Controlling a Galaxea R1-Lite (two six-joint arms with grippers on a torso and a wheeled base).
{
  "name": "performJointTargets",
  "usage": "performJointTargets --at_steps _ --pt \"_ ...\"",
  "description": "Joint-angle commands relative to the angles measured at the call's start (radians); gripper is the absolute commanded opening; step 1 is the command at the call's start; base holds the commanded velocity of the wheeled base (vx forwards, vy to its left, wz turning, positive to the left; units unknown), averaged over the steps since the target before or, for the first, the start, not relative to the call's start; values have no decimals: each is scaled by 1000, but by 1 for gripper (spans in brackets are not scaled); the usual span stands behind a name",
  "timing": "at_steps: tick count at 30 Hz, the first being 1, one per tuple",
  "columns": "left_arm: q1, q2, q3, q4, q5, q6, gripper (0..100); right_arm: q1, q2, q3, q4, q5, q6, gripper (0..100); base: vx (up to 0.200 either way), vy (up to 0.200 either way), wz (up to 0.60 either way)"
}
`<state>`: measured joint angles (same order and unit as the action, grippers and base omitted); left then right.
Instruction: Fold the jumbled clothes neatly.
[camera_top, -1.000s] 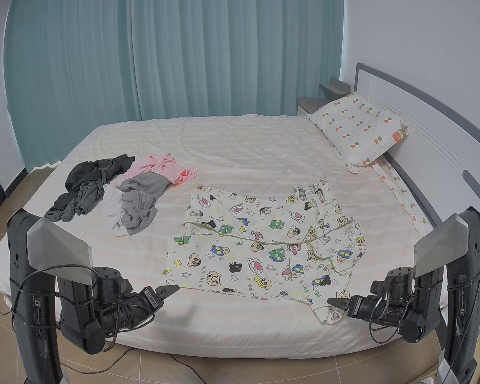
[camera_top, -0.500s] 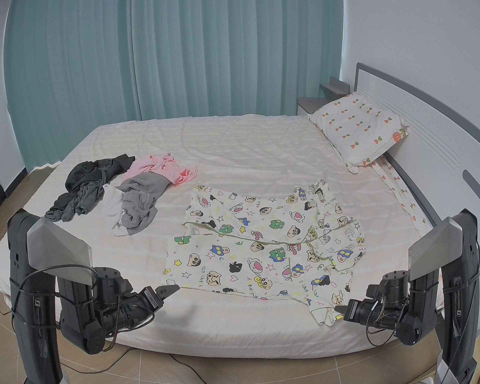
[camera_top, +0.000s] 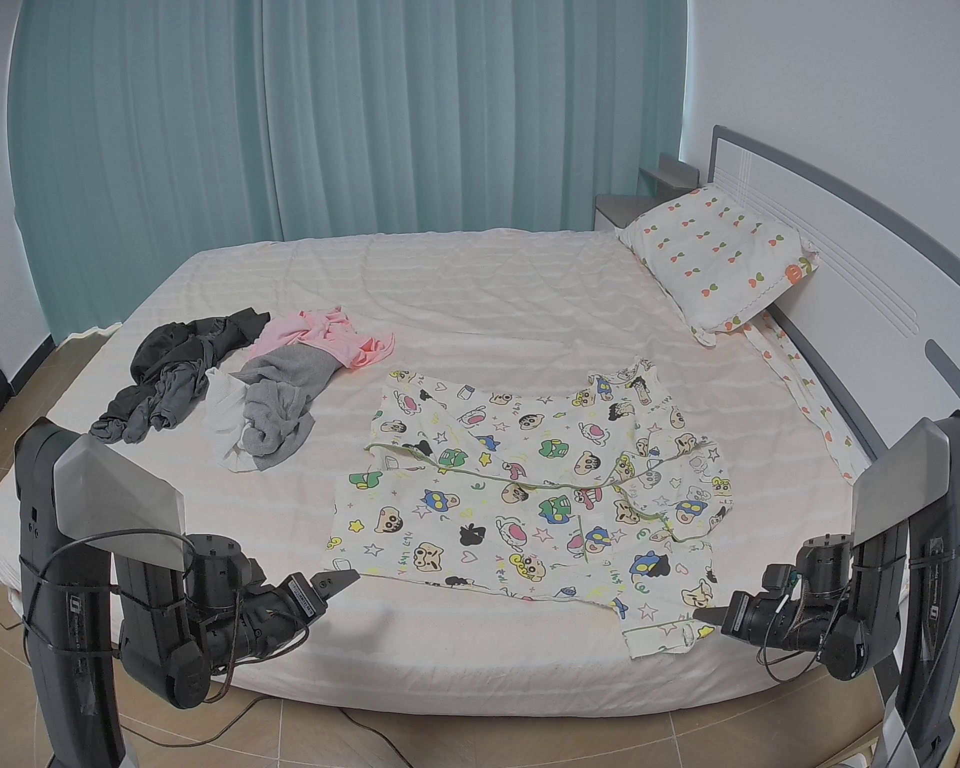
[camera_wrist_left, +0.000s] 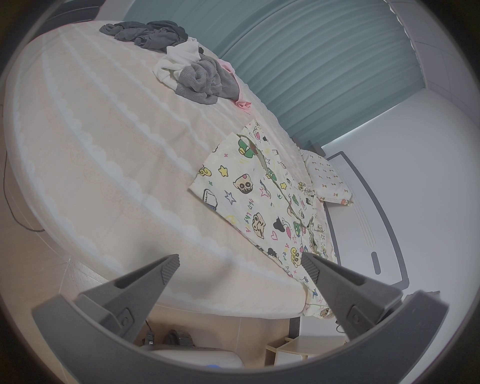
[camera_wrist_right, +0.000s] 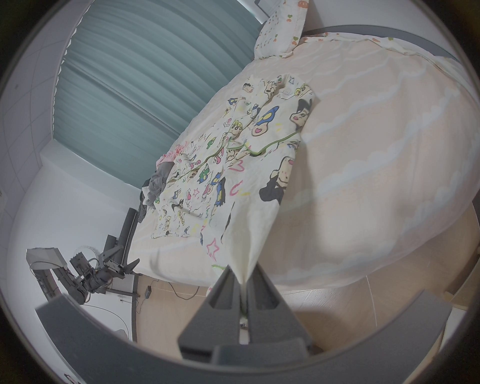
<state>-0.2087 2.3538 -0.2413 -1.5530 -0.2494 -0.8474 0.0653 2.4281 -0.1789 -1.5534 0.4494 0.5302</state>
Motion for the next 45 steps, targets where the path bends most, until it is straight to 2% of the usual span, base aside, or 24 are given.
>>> performJointTargets --at_steps 1,5,6,11,15,16,17,19,22,29,45 --pt "0 1 2 -18 1 14 100 -15 14 3 -8 2 -12 0 0 0 0" --pt "0 1 5 -18 25 57 100 -15 25 -1 -8 2 -27 0 0 0 0" --pt "-3 10 -6 -16 90 76 100 -13 28 3 -8 2 -41 0 0 0 0" --pt "-3 51 -99 4 156 105 100 -13 39 -1 -8 2 -42 0 0 0 0" --pt "-3 41 -179 128 160 120 100 -9 40 -1 -8 -3 -44 0 0 0 0" --pt "5 27 -273 277 173 153 100 -9 40 -1 -8 -3 -42 0 0 0 0" --pt "8 22 -302 323 177 156 100 -9 42 -2 -8 -3 -42 0 0 0 0" --pt "12 16 -397 498 194 160 100 -9 42 -4 -8 -1 -42 0 0 0 0" --pt "17 15 -487 622 222 163 100 -9 40 -4 -8 -1 -42 0 0 0 0" --pt "22 21 -569 634 231 156 100 -9 40 -2 -8 -1 -42 0 0 0 0" --pt "8 124 -648 643 266 180 100 -9 40 1 -8 -1 -42 0 0 0 0"
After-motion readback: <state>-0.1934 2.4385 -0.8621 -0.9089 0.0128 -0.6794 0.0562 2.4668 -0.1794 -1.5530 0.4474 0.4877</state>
